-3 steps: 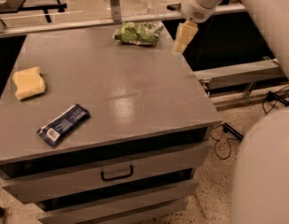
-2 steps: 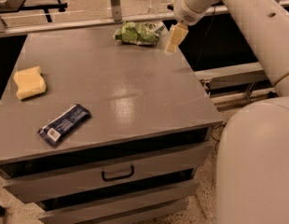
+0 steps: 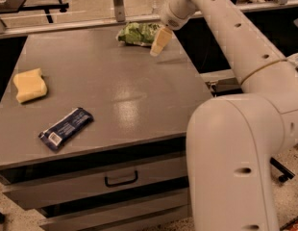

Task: Move green jalapeno chip bag near rxbar blueberry

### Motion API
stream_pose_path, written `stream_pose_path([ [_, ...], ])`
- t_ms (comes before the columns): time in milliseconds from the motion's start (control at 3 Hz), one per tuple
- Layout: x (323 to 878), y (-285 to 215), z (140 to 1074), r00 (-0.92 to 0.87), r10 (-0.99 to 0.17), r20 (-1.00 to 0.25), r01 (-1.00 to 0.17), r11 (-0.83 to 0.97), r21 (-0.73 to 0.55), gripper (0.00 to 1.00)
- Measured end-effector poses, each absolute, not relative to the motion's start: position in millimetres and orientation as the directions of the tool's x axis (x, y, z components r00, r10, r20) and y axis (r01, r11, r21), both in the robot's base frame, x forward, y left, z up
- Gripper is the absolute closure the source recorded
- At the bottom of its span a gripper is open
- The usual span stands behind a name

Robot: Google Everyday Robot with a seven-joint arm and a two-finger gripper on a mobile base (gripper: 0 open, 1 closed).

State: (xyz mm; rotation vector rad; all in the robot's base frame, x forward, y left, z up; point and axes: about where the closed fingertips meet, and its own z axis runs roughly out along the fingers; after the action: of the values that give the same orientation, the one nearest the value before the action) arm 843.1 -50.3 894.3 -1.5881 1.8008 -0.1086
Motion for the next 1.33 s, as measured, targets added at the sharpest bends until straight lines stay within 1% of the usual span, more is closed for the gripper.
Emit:
stream_pose_path([
  [333,858.3,-34.3,880.3,0.006,-0.875,-0.484,-0.836,0.261,-0.483,0.23],
  [667,866.0,-33.0,866.6,-0.027,-0.860,-0.509,-0.841,0.295,-0.454,0.47],
  [1000,864.4,-37.4,862.7,-0.043,-0.848,-0.528,-0.848,0.310,-0.430,0.79],
  [1333,856.1,-40.6,869.4,-0.032,-0.843,-0.536,-0.857,0.299,-0.420,0.99],
])
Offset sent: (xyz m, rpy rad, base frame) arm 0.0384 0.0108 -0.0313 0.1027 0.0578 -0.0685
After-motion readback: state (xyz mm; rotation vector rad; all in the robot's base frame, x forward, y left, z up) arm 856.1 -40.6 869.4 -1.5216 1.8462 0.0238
